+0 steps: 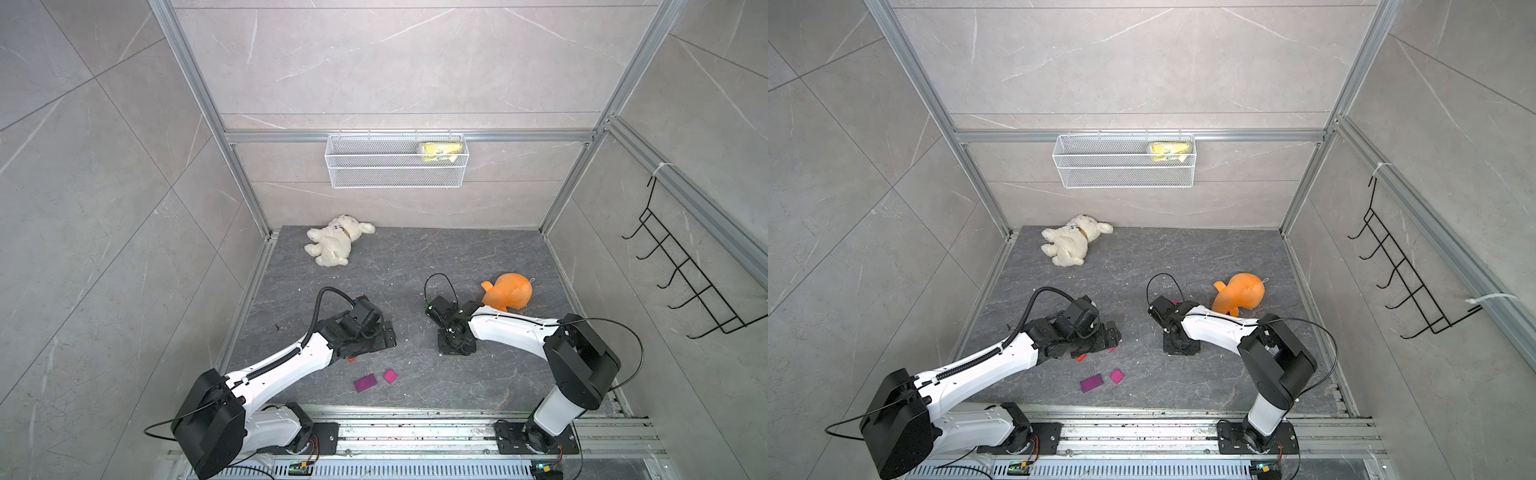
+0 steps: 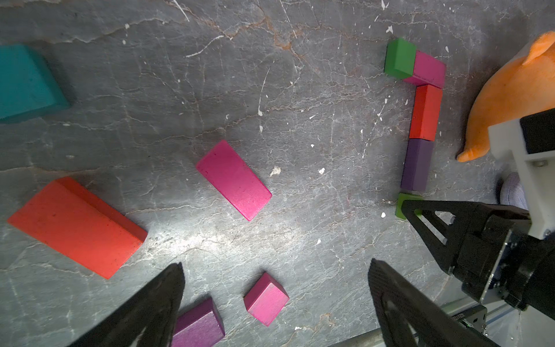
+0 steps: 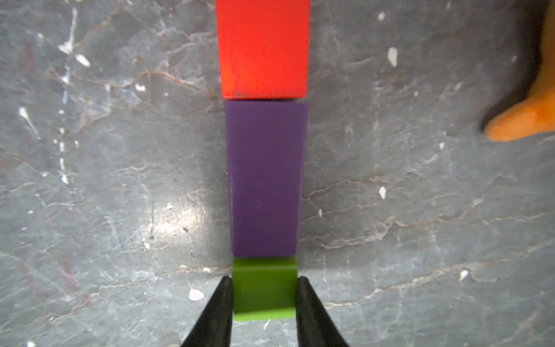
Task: Assemble the number 7 with building blocks
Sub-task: Assemble the building block at the center of the board.
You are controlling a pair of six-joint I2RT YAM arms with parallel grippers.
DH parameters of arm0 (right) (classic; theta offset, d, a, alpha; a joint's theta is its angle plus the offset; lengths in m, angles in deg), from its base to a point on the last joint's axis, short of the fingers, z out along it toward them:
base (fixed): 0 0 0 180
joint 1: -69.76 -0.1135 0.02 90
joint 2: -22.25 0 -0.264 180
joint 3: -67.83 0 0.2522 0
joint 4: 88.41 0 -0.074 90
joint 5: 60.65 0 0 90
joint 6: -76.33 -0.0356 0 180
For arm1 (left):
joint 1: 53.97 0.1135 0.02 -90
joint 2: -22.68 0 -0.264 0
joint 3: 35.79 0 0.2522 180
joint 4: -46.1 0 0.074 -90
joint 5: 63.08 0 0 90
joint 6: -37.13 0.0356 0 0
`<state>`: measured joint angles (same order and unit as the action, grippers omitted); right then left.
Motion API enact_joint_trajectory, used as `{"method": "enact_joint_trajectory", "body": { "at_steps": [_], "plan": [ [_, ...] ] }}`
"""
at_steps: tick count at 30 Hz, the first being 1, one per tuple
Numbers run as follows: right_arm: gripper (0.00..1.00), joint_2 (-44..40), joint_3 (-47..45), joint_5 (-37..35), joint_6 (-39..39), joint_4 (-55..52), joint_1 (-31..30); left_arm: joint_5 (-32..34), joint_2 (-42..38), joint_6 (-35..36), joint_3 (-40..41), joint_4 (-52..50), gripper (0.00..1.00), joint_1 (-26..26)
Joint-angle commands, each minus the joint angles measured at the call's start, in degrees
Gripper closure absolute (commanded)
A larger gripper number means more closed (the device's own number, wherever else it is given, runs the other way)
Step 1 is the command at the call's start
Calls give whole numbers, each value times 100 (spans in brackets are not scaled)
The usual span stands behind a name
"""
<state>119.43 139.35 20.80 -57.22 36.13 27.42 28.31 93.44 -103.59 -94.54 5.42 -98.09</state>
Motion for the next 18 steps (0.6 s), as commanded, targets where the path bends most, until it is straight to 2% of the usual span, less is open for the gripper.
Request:
{"method": "enact_joint_trajectory", "body": {
  "at_steps": [1,18],
  "plan": [
    [65,287,-28,-32,-91,202,72,46,-88,104,44,-6,0,-14],
    [64,285,42,-65,-96,143,79,46,-92,97,72,20,0,-9]
  ]
}}
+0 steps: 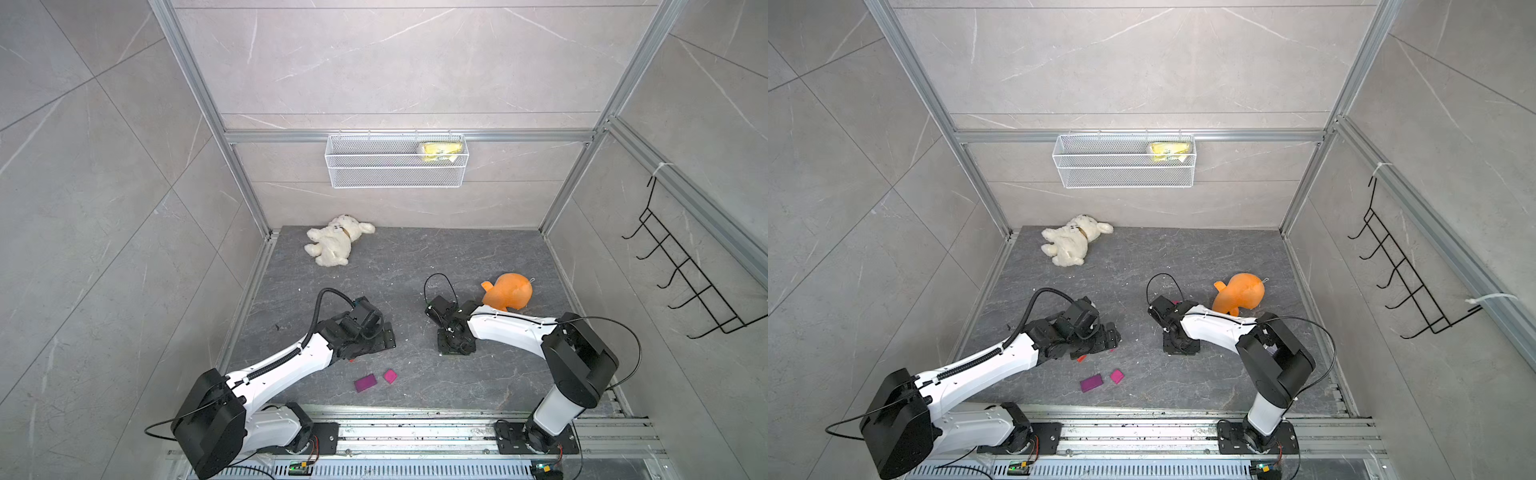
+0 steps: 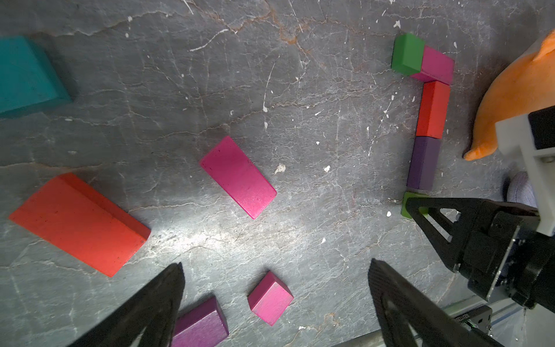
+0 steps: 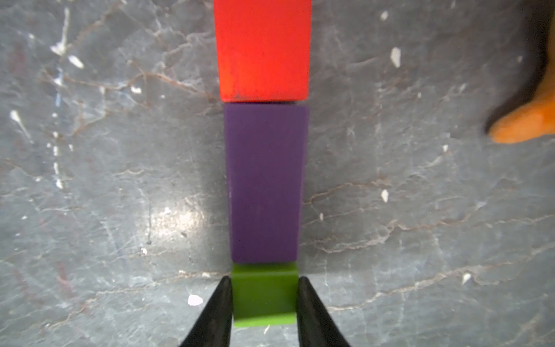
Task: Assemble the number 7 with building blocks
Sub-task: Assemble the building block at the center of the board.
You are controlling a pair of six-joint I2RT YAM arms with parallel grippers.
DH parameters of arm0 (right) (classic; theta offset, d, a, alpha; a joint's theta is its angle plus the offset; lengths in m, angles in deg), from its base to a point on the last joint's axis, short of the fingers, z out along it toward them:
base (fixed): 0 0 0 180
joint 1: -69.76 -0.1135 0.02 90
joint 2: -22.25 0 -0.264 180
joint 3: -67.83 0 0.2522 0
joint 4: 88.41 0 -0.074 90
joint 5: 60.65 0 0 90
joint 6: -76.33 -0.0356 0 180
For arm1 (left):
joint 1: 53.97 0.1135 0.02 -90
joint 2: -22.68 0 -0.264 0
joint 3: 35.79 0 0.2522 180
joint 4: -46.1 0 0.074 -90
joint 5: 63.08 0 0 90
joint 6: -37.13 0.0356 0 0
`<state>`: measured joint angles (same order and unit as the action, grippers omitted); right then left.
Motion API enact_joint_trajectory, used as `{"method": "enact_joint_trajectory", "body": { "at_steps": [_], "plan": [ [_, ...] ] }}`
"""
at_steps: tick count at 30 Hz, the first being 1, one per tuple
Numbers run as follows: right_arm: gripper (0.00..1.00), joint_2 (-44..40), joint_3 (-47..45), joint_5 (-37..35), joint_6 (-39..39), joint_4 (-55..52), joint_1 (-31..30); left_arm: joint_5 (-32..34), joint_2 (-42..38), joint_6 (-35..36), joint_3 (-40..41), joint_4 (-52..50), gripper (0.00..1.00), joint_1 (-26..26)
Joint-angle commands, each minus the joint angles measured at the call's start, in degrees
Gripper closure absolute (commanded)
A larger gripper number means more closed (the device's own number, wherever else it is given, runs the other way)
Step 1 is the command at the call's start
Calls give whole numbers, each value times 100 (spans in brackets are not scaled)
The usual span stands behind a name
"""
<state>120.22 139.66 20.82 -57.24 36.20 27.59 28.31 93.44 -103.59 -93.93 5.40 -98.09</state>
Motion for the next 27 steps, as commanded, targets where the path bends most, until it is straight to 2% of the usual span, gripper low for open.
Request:
{"method": "enact_joint_trajectory", "body": {
  "at_steps": [1,27],
  "plan": [
    [64,205,12,-65,-99,133,64,41,-92,100,8,25,0,-17],
    [65,286,64,-43,-116,138,78,56,-122,89,44,31,0,-9]
  ]
}}
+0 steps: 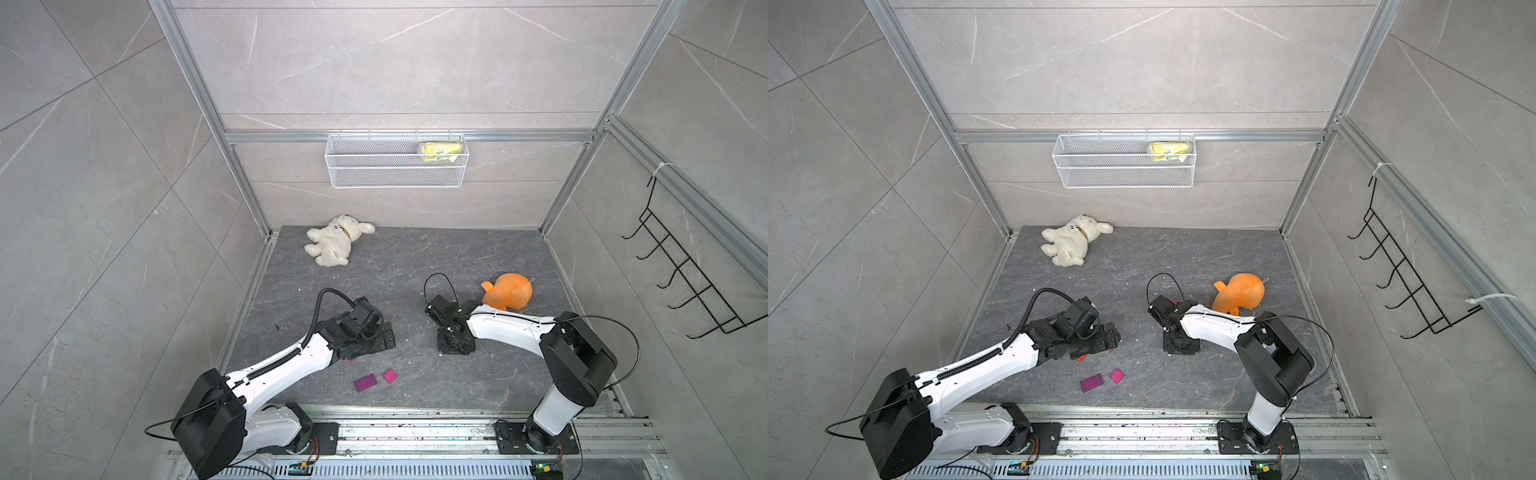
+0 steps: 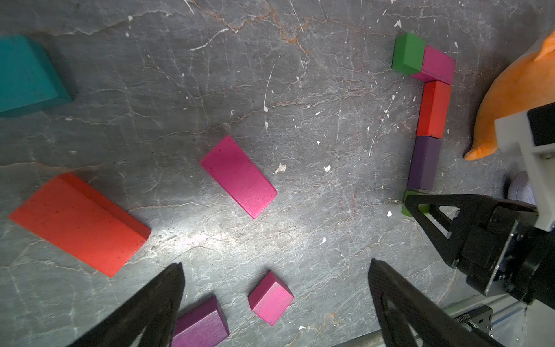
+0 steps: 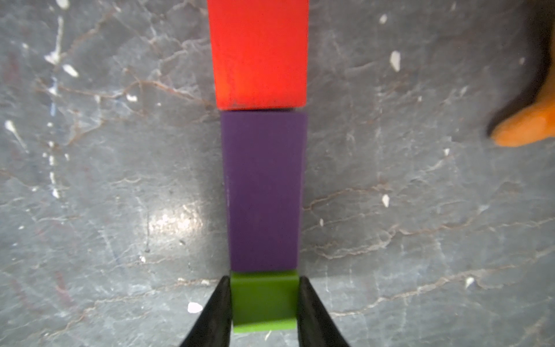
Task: Assemble the number 7 with building blocks
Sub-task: Assemble the building block at the center of the board.
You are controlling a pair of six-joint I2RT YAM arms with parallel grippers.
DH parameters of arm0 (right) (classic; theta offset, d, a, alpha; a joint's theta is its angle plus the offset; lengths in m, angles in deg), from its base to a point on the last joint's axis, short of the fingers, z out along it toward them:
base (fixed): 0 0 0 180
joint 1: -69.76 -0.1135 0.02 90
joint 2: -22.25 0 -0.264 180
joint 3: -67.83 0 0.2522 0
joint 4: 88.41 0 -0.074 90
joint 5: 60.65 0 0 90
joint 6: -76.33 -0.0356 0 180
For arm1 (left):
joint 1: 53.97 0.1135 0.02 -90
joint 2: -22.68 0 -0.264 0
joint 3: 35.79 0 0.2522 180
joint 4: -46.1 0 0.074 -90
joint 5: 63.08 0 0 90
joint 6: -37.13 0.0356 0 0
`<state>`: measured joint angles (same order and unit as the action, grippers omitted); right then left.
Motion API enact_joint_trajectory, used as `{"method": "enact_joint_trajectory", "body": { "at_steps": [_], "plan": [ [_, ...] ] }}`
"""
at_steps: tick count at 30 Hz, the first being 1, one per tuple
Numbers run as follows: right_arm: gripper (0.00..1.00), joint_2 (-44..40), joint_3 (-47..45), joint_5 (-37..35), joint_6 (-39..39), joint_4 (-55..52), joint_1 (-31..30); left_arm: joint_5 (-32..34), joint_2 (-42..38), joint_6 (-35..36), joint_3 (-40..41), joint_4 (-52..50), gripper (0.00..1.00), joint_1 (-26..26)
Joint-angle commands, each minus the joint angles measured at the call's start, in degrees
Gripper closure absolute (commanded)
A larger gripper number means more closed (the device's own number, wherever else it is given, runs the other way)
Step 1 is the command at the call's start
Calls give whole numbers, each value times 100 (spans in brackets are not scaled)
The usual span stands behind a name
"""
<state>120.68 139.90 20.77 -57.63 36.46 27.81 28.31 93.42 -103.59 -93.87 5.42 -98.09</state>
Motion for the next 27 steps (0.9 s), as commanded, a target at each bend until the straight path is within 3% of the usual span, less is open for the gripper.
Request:
{"method": "enact_joint_trajectory", "body": {
  "at_steps": [1,27],
  "plan": [
    [65,245,41,-34,-77,117,56,55,-124,89,37,29,0,-10],
    [64,308,76,-55,-43,98,118,63,-148,80,77,64,0,-13]
  ]
}}
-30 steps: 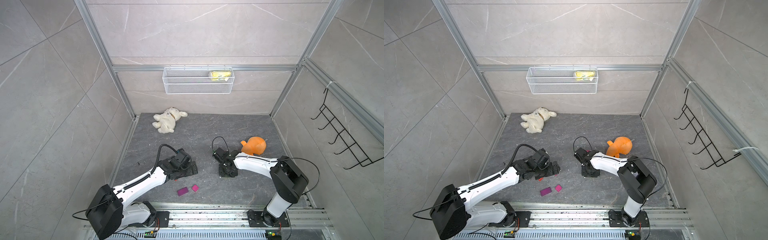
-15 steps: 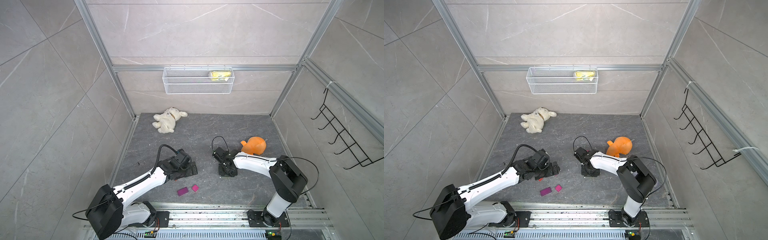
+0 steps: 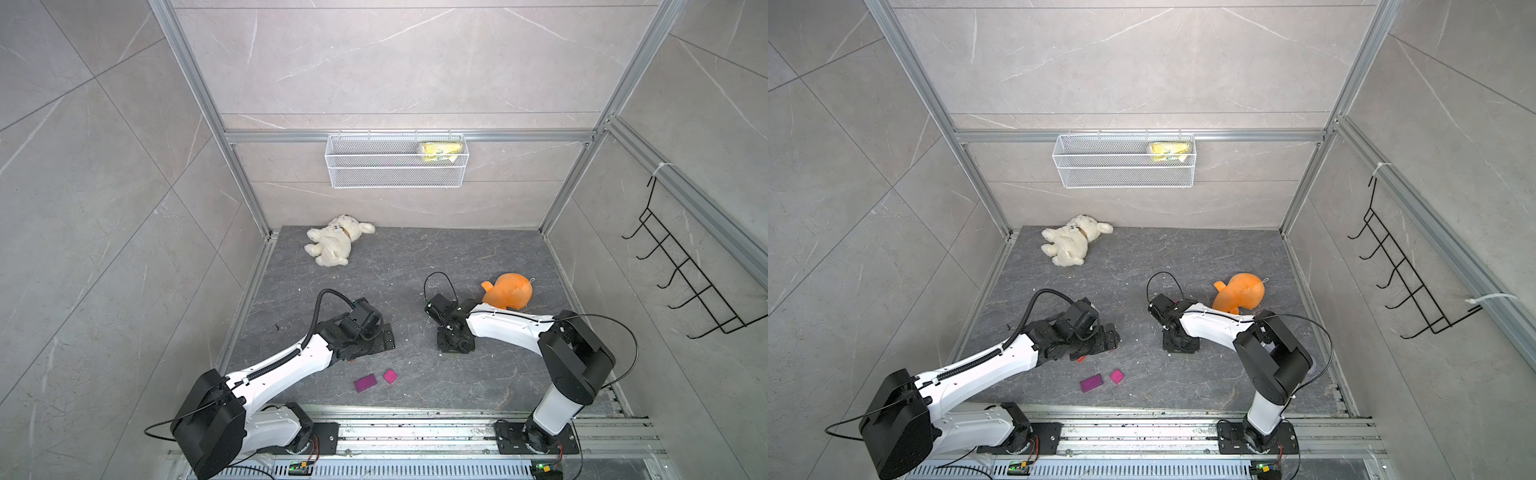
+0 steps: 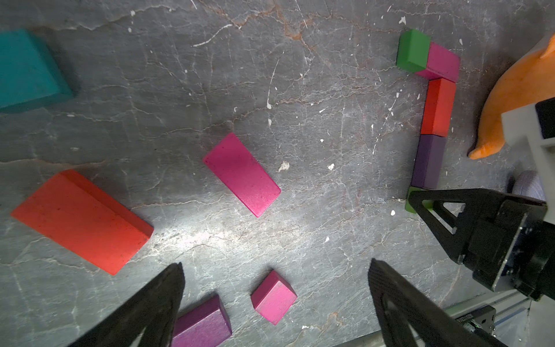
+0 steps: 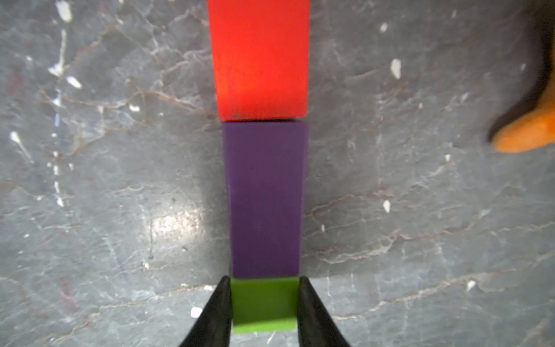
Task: Assemble the number 7 with building blocks
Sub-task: Assemble the building block at the center of the board.
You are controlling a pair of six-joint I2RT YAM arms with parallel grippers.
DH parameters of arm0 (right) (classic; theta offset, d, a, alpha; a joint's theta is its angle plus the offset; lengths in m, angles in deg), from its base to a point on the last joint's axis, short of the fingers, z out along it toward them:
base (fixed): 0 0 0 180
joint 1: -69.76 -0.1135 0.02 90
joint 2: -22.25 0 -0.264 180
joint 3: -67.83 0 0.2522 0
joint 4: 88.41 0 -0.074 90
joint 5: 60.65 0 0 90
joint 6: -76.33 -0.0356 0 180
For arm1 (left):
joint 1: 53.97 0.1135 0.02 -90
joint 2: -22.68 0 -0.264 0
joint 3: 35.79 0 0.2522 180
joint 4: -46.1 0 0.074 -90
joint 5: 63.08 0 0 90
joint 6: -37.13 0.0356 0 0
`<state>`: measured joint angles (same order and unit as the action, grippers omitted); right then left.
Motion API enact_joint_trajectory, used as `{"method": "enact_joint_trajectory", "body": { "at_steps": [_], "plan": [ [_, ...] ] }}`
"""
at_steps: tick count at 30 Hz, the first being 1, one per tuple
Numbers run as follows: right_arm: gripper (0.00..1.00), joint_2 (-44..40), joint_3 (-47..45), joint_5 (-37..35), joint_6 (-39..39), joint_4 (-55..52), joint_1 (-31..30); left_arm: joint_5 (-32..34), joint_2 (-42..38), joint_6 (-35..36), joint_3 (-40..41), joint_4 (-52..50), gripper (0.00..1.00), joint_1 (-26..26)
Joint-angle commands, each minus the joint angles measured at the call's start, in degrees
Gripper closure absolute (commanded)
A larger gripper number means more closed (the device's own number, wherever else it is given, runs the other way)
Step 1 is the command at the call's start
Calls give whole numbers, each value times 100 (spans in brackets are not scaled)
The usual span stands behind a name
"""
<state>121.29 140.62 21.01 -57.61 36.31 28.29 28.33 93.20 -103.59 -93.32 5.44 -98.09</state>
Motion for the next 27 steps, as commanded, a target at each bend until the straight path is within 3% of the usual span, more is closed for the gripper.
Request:
{"method": "enact_joint_trajectory", "body": {
  "at_steps": [1,27],
  "plan": [
    [64,250,4,-80,-44,113,70,61,-117,78,18,62,0,-17],
    [64,295,21,-71,0,108,131,69,-136,72,53,70,0,-12]
  ]
}}
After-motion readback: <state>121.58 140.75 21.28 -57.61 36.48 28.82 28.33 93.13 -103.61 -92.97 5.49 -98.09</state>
